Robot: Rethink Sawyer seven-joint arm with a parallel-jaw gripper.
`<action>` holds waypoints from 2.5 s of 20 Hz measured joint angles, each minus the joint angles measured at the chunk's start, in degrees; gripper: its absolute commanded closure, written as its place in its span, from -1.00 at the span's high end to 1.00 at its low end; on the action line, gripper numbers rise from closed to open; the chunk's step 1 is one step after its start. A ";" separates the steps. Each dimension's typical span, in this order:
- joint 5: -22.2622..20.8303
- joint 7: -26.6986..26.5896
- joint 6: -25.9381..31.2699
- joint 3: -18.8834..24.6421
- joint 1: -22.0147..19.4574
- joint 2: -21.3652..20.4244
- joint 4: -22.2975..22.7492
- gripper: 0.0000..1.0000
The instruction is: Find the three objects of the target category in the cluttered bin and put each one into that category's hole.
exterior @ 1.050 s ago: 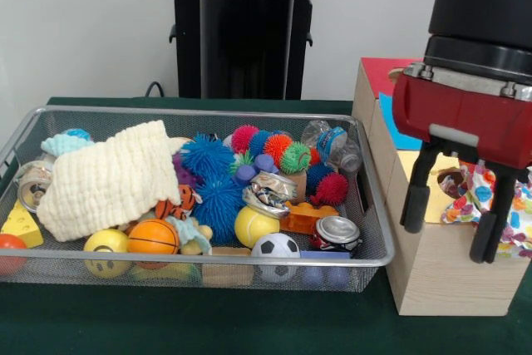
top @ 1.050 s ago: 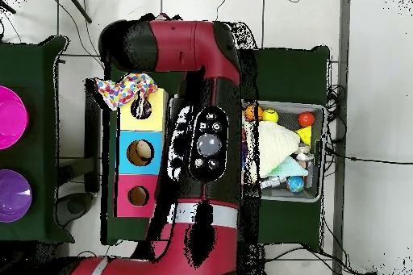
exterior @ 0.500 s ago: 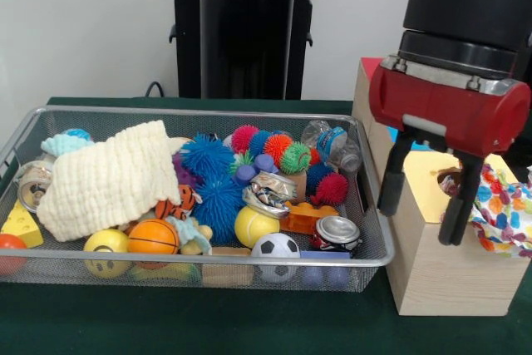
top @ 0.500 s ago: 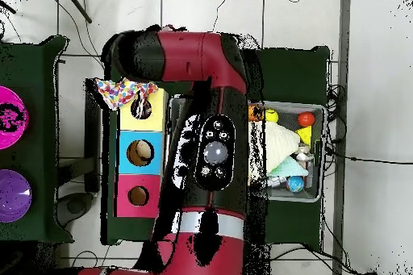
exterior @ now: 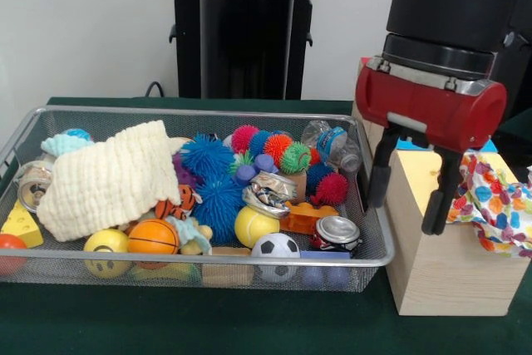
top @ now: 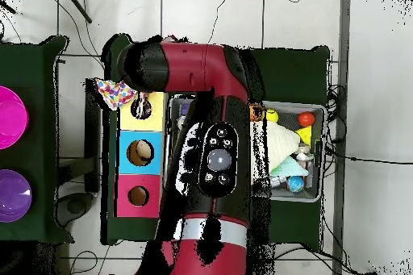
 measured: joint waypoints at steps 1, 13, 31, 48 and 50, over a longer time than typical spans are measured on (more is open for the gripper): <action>-0.04 0.00 -0.04 0.25 0.01 -0.30 0.58 1.00; -0.40 0.00 -0.08 1.89 0.54 -3.66 6.24 1.00; -0.58 0.00 -0.72 1.93 3.08 -3.85 6.38 1.00; 0.98 0.00 -4.28 1.98 6.83 1.60 5.99 1.00; 1.39 0.00 -4.28 1.98 7.18 1.92 5.99 1.00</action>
